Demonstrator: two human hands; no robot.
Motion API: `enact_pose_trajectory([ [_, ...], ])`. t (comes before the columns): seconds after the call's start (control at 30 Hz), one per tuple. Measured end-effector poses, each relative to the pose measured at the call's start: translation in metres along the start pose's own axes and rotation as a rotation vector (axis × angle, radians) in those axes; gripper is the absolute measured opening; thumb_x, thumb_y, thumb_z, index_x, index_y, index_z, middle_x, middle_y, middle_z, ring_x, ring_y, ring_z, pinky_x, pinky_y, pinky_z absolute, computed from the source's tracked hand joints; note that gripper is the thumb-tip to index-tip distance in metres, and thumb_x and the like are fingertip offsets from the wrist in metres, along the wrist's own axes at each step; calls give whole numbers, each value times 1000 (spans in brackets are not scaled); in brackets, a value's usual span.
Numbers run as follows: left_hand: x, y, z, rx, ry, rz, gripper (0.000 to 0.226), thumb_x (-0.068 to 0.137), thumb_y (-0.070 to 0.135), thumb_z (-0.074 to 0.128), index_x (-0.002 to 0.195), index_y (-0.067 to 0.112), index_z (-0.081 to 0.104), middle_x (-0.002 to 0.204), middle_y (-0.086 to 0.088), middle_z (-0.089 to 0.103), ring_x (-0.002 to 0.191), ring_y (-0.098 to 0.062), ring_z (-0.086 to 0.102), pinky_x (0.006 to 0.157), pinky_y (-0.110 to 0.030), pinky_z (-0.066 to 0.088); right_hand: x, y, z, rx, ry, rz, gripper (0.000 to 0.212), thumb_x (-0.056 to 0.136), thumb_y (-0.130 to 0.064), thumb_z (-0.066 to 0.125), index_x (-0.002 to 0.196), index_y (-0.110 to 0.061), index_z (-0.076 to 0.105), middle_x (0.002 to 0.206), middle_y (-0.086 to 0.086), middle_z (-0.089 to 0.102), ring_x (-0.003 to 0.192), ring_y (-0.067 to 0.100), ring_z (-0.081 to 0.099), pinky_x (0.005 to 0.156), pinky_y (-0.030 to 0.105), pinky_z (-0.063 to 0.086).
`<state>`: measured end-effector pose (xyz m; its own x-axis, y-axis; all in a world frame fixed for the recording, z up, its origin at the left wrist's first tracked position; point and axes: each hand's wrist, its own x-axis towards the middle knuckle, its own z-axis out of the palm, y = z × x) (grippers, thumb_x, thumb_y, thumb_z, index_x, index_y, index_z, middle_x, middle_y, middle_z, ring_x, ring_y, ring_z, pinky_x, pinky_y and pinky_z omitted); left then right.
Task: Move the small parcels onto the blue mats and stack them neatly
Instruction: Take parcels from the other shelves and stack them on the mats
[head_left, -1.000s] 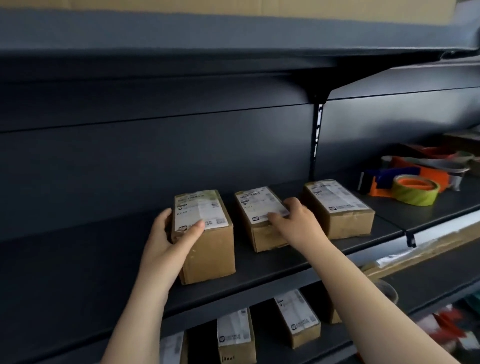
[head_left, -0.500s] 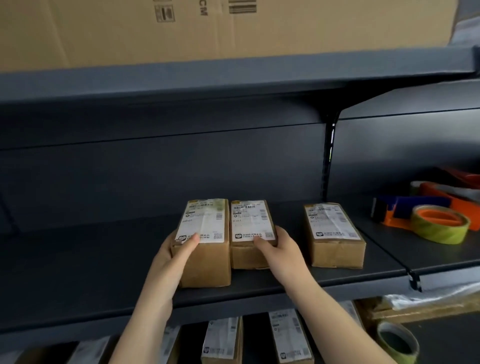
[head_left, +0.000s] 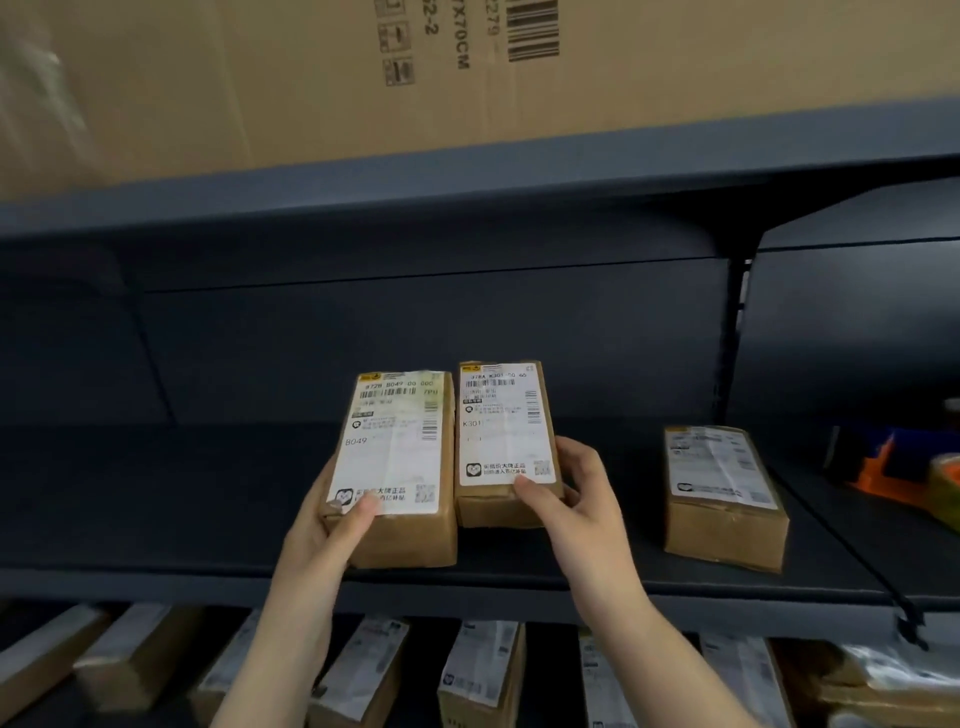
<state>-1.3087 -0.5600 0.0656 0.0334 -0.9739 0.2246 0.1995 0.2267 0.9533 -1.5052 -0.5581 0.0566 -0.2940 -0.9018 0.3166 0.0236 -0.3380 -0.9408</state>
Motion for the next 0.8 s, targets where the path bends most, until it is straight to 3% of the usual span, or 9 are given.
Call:
enact_pose_trajectory([
  [0.1,-10,3,-15,-24,49,14,62,49,53,81,105,44,56,103,17,70,95,1,65,81,-25,45,-1,0,15,75,-46,7,45,82,-11,68,120,-28,49,115,-16,59,105,2,56,70,14,49],
  [0.2,-18,9,-40,8,99,28,59,59,37,76,113,40,55,102,18,71,97,-1,65,82,-27,47,-2,0,38,132,-118,23,45,81,-10,67,119,-28,49,114,-15,59,105,5,56,72,18,45],
  [0.37,-33,23,-89,54,209,70,73,46,50,70,117,42,54,110,15,69,99,-1,65,78,-26,50,-11,2,89,178,-256,61,45,82,-7,65,118,-27,48,111,-16,59,101,2,58,70,17,46],
  [0.5,-44,35,-128,68,281,90,66,47,49,69,111,43,57,107,15,70,98,-2,65,69,-19,53,-21,2,134,184,-342,80,45,82,-7,64,118,-28,47,111,-16,59,98,-1,58,66,13,48],
  [0.63,-59,47,-171,86,400,121,61,50,49,71,109,46,58,109,16,69,104,-5,63,86,-30,49,-34,2,182,209,-427,112,45,83,-7,64,119,-29,47,110,-17,58,97,-1,57,68,16,46],
  [0.73,-73,58,-212,89,542,146,53,58,35,81,106,44,58,103,13,71,97,-7,66,78,-29,50,-50,0,230,230,-522,135,46,82,-7,65,118,-30,47,110,-18,57,98,0,56,70,17,44],
  [0.8,-84,65,-239,85,624,166,47,62,34,76,105,43,59,102,12,71,95,-8,66,75,-31,51,-64,1,263,245,-578,148,46,82,-8,66,119,-28,48,112,-16,58,99,0,56,72,18,45],
])
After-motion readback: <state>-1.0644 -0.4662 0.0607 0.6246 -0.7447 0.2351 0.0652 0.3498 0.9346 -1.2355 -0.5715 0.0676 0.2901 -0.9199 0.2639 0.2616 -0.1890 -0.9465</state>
